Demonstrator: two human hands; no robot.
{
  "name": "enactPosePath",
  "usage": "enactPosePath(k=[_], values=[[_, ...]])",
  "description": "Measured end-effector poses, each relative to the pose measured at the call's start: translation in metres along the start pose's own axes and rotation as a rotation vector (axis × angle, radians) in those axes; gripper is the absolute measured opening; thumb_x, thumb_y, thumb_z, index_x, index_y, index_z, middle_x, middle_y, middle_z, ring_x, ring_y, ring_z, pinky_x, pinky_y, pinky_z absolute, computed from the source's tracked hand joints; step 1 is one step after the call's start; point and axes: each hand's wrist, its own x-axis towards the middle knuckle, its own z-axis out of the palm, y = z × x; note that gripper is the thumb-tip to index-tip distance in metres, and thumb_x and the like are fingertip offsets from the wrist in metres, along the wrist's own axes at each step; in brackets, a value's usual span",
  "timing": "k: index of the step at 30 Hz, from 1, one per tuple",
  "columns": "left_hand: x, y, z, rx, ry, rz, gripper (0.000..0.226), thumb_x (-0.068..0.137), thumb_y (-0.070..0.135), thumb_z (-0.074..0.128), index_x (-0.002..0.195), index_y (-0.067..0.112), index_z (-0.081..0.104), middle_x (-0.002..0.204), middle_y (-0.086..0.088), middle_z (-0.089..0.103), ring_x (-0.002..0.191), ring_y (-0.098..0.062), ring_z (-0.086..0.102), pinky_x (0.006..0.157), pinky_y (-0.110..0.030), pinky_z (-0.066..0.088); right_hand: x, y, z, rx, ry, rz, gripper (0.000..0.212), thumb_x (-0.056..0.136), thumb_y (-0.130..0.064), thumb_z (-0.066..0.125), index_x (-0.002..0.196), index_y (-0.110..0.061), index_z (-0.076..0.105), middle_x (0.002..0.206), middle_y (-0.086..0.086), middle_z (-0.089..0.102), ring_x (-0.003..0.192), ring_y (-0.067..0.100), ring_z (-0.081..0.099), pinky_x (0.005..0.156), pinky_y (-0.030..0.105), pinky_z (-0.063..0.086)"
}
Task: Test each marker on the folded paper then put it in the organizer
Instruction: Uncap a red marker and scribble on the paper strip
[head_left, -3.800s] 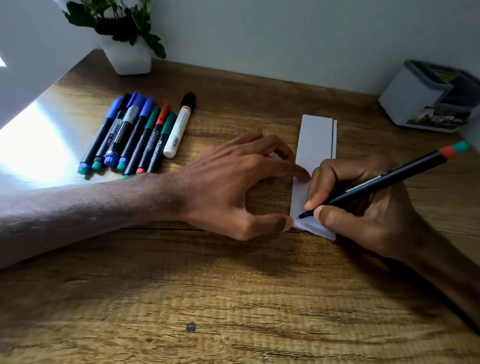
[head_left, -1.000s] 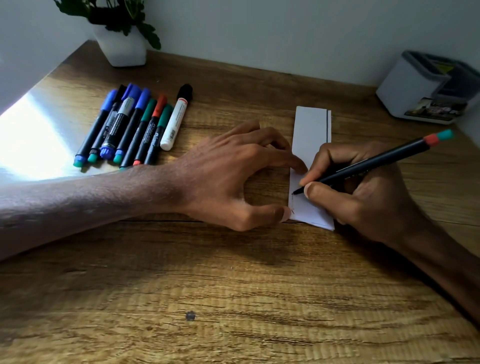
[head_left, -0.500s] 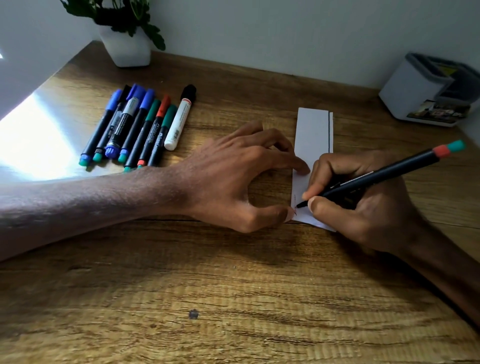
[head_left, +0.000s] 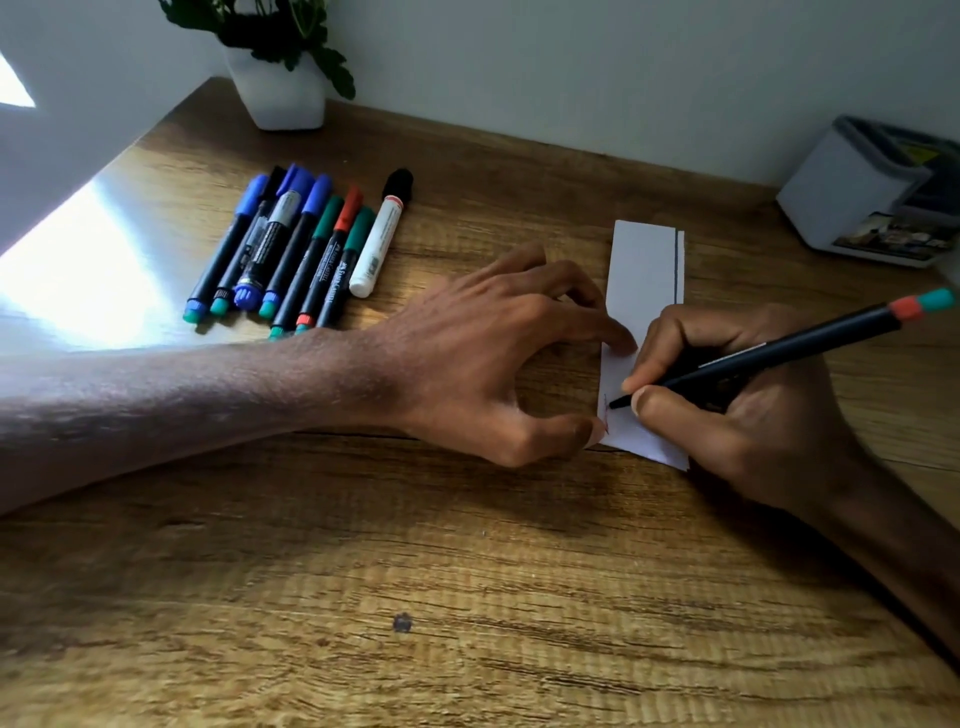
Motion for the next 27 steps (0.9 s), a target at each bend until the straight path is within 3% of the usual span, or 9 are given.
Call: enactPosePath(k=[5, 9, 11, 13, 16, 19, 23, 27], values=[[0.000, 0.000, 0.000, 0.002, -0.012, 0.001, 0.074, 0.081, 0.071, 0.053, 0.146, 0.037, 0.048, 0.144, 0.010, 0.047, 0.123, -0.007, 0.037, 0.065, -0.019, 0.037, 0.001, 0.000, 0.002, -0.023, 0.049, 0.013, 0.017, 0.075, -0.024, 0.064, 0.071, -0.008, 0.068, 0.069, 0.002, 0.067, 0.065, 0.018, 0.065, 0.053, 0.021, 0.051], [0.000, -0.001, 0.000, 0.002, -0.031, 0.002, 0.073, 0.081, 0.072, 0.052, 0.147, 0.040, 0.046, 0.143, 0.011, 0.047, 0.120, -0.005, 0.035, 0.064, -0.020, 0.038, 0.000, 0.001, 0.000, 0.112, 0.057, 0.067, 0.011, 0.078, -0.012, 0.067, 0.072, -0.002, 0.066, 0.061, -0.005, 0.062, 0.048, 0.012, 0.057, 0.046, 0.020, 0.043], [-0.001, -0.001, 0.000, -0.006, -0.039, 0.000, 0.073, 0.082, 0.071, 0.051, 0.148, 0.041, 0.044, 0.143, 0.010, 0.046, 0.120, -0.004, 0.034, 0.070, -0.028, 0.046, -0.001, 0.004, -0.002, 0.283, 0.103, 0.146, 0.010, 0.080, -0.003, 0.065, 0.074, 0.004, 0.062, 0.053, -0.008, 0.056, 0.036, 0.015, 0.045, 0.039, 0.023, 0.038], [-0.003, -0.001, 0.000, -0.037, -0.026, -0.006, 0.078, 0.082, 0.069, 0.055, 0.152, 0.039, 0.039, 0.144, 0.009, 0.046, 0.123, -0.005, 0.036, 0.083, -0.036, 0.050, -0.001, 0.006, -0.003, 0.407, 0.135, 0.196, 0.015, 0.078, -0.007, 0.067, 0.075, 0.006, 0.061, 0.049, -0.004, 0.050, 0.035, 0.016, 0.038, 0.037, 0.022, 0.036], [-0.003, 0.002, -0.002, -0.153, 0.041, -0.048, 0.086, 0.084, 0.059, 0.059, 0.158, 0.026, 0.030, 0.142, 0.005, 0.050, 0.127, -0.007, 0.043, 0.102, -0.027, 0.039, 0.000, 0.007, -0.003, 0.495, 0.151, 0.206, 0.015, 0.075, -0.014, 0.065, 0.075, 0.001, 0.063, 0.051, 0.006, 0.045, 0.039, 0.018, 0.035, 0.037, 0.020, 0.036], [-0.007, 0.004, -0.005, -0.324, 0.132, -0.140, 0.062, 0.094, 0.038, 0.051, 0.151, 0.018, 0.039, 0.134, 0.006, 0.057, 0.122, -0.003, 0.051, 0.098, -0.010, 0.037, 0.000, 0.005, -0.007, 0.548, 0.168, 0.179, 0.012, 0.077, -0.013, 0.063, 0.081, -0.002, 0.061, 0.057, 0.008, 0.047, 0.044, 0.020, 0.035, 0.037, 0.019, 0.035], [-0.010, 0.004, -0.007, -0.456, 0.246, -0.129, 0.037, 0.101, 0.002, 0.041, 0.134, 0.010, 0.056, 0.116, 0.002, 0.067, 0.111, -0.007, 0.063, 0.090, -0.022, 0.050, 0.000, 0.002, -0.012, 0.464, 0.217, 0.116, 0.018, 0.085, -0.007, 0.069, 0.093, 0.003, 0.058, 0.068, 0.016, 0.055, 0.049, 0.026, 0.042, 0.037, 0.025, 0.038], [-0.007, 0.006, -0.007, -0.390, 0.217, -0.157, 0.036, 0.105, 0.003, 0.046, 0.137, 0.016, 0.058, 0.116, 0.012, 0.068, 0.111, -0.001, 0.063, 0.091, -0.019, 0.050, 0.001, 0.000, -0.014, 0.447, 0.249, 0.109, 0.022, 0.089, -0.011, 0.064, 0.102, 0.006, 0.061, 0.080, 0.016, 0.066, 0.060, 0.027, 0.058, 0.039, 0.031, 0.047]])
